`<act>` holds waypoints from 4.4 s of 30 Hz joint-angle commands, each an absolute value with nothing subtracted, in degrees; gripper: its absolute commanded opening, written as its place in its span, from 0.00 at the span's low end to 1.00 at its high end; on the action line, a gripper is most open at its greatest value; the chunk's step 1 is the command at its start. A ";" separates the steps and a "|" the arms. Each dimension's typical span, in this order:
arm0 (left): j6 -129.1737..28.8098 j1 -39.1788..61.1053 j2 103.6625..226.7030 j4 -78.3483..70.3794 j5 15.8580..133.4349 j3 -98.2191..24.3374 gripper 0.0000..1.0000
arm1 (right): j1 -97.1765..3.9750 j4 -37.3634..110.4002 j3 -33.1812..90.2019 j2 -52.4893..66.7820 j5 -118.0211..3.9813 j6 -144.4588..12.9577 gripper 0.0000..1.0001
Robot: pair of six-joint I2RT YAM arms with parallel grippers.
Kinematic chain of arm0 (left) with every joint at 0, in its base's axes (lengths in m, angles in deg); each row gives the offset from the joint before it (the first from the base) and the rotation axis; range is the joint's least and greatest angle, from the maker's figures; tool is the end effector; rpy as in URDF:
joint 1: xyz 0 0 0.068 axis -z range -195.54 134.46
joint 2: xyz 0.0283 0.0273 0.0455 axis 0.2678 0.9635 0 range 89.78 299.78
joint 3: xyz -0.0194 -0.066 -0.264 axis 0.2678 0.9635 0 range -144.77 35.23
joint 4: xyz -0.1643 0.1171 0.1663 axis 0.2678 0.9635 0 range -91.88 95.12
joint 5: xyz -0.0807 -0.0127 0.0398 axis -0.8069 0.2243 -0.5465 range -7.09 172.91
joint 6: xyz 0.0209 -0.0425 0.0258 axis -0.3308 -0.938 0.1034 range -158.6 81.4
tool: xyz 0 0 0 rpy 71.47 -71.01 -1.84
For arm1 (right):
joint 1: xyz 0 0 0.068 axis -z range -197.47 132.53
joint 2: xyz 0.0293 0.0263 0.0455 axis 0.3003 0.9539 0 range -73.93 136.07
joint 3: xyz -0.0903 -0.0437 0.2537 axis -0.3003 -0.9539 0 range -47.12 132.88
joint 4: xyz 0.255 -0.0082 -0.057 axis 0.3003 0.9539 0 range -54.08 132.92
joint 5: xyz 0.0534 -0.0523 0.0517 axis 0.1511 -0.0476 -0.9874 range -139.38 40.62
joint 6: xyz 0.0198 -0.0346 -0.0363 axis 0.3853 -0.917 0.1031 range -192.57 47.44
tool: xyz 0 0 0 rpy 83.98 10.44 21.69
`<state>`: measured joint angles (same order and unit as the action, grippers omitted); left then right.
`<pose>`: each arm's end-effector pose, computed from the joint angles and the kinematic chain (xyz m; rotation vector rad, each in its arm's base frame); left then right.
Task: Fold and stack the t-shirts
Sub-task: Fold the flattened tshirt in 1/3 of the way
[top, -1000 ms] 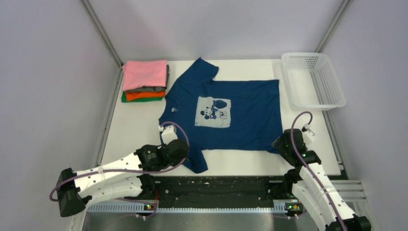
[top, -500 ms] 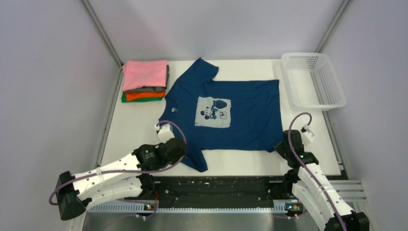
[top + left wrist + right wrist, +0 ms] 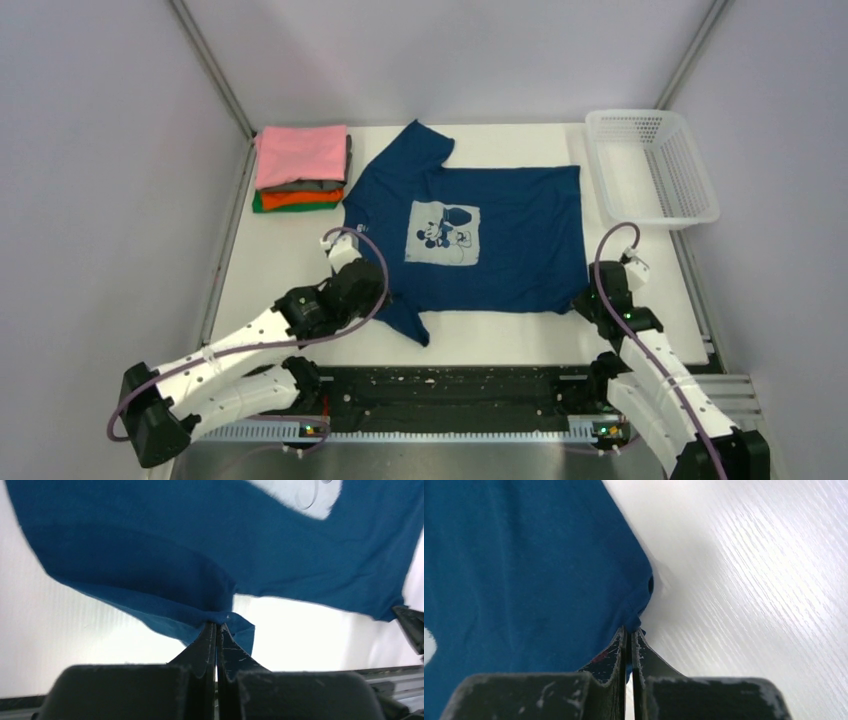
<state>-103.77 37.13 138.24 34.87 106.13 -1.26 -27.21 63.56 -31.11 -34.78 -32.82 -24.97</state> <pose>0.1128 -0.1246 0.2387 -0.4435 2.3521 -0.5166 0.1324 0.0124 0.1553 0.8988 2.2364 0.1041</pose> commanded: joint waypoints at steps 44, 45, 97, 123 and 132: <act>-73.47 -1.08 178.79 11.61 89.32 -40.72 0.00 | -20.69 51.46 1.35 1.26 -32.84 -39.87 0.01; -73.18 -1.57 181.17 12.16 88.52 -41.99 0.00 | -20.58 50.16 1.54 2.49 -32.25 -39.51 0.02; -74.61 -1.39 196.48 16.34 80.06 -32.39 0.99 | -32.15 41.74 8.05 29.29 -41.34 -39.96 0.99; -107.38 19.82 141.35 39.92 98.78 9.92 0.99 | -41.75 72.16 -22.77 -23.85 -40.69 -24.21 0.99; -105.35 19.86 144.31 43.41 104.16 3.96 0.99 | -41.74 60.31 -19.25 -24.48 -43.62 -29.40 0.99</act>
<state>-104.95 19.69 143.05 38.63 99.22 8.11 -41.37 67.67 -22.96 -26.08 -41.57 -26.55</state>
